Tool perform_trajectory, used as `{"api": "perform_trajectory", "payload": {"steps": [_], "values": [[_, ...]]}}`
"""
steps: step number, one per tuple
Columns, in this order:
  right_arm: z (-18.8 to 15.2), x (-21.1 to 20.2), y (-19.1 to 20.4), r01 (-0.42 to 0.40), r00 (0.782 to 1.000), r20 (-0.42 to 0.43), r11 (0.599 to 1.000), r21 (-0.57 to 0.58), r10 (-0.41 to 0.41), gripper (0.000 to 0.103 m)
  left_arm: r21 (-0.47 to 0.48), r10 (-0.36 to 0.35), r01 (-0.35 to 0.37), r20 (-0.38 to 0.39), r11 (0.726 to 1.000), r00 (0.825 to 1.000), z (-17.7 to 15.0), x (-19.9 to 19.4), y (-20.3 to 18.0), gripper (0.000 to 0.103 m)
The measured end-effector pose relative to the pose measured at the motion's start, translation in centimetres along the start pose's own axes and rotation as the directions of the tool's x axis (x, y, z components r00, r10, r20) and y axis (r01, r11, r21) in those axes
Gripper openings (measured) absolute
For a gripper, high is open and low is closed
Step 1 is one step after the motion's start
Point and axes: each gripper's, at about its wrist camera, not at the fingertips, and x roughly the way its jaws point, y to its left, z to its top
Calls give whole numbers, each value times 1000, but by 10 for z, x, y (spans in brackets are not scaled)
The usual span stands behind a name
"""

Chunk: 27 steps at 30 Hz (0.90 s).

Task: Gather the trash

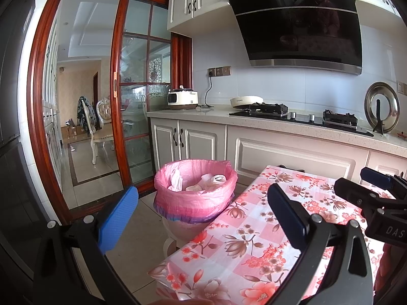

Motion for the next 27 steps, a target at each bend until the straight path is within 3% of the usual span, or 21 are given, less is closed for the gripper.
{"api": "perform_trajectory", "payload": {"steps": [27], "values": [[4,-6,-1,12,1000,10,1000,0,-12,85,-9,-4,4,-5,1000,1000,-2,-3,-5,99]]}}
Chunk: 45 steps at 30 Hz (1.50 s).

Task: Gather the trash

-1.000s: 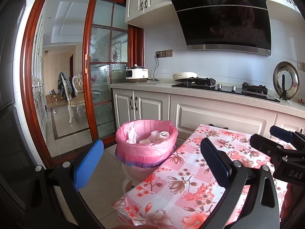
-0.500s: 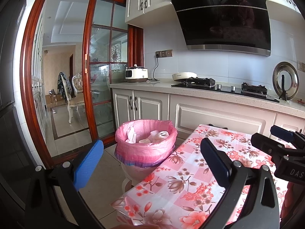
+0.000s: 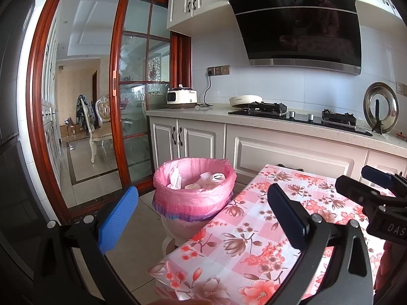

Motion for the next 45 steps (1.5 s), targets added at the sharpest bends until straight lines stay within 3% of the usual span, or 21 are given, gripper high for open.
{"api": "perform_trajectory", "payload": {"steps": [23,45], "values": [[-8,-6,-1,-21,997,74,1000,14,20,85,-10,6,-6,2,1000,1000,-2,-1,3,99],[-16,-5,2,0,997,77,1000,-10,1,85,3,-7,7,-5,1000,1000,-8,0,2,99]]}}
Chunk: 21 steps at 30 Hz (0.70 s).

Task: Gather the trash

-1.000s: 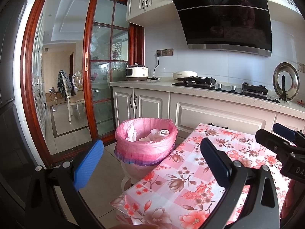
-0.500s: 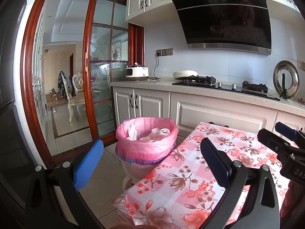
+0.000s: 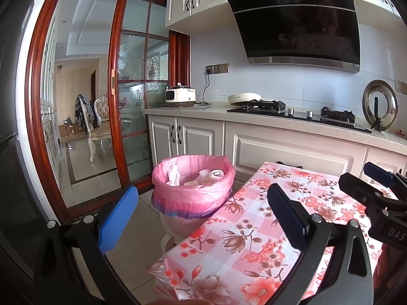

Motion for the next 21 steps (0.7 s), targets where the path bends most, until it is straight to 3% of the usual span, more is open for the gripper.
{"api": "perform_trajectory", "payload": {"steps": [15,17,21], "values": [[-2,3,2,-5,1000,-8,1000,-4,5,85,-9,-25,25,-5,1000,1000,-1,0,3,99],[-2,3,3,-6,1000,-9,1000,-7,6,85,-8,6,-7,-32,1000,999,-2,3,2,99],[-3,3,3,-5,1000,-10,1000,-6,5,85,-13,0,0,-44,1000,999,-5,6,4,99]]}}
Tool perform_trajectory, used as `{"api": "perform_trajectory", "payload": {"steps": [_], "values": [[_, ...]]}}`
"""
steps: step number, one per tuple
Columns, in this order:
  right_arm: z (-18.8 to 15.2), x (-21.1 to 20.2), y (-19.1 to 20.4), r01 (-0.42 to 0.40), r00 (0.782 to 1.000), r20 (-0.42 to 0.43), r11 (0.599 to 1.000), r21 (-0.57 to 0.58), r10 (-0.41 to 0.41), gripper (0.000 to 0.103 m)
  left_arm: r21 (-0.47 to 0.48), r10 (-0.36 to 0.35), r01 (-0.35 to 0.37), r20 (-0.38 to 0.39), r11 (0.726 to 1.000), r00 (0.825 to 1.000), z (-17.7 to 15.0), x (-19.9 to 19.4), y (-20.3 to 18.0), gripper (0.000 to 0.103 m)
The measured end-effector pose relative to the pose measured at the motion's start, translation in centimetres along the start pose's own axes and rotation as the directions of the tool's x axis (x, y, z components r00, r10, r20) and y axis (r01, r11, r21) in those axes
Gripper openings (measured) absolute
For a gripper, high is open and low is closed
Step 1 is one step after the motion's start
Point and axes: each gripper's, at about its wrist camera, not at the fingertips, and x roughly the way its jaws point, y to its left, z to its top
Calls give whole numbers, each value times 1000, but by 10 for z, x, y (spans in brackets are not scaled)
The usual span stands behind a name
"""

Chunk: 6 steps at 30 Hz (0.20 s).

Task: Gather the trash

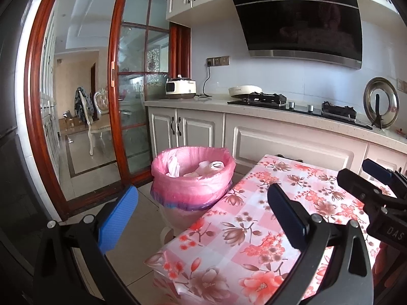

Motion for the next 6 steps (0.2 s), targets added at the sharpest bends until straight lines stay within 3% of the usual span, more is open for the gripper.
{"api": "perform_trajectory", "payload": {"steps": [6], "values": [[-3,2,1,-1,1000,-5,1000,3,1,85,-21,10,-10,0,1000,1000,-2,0,6,99]]}}
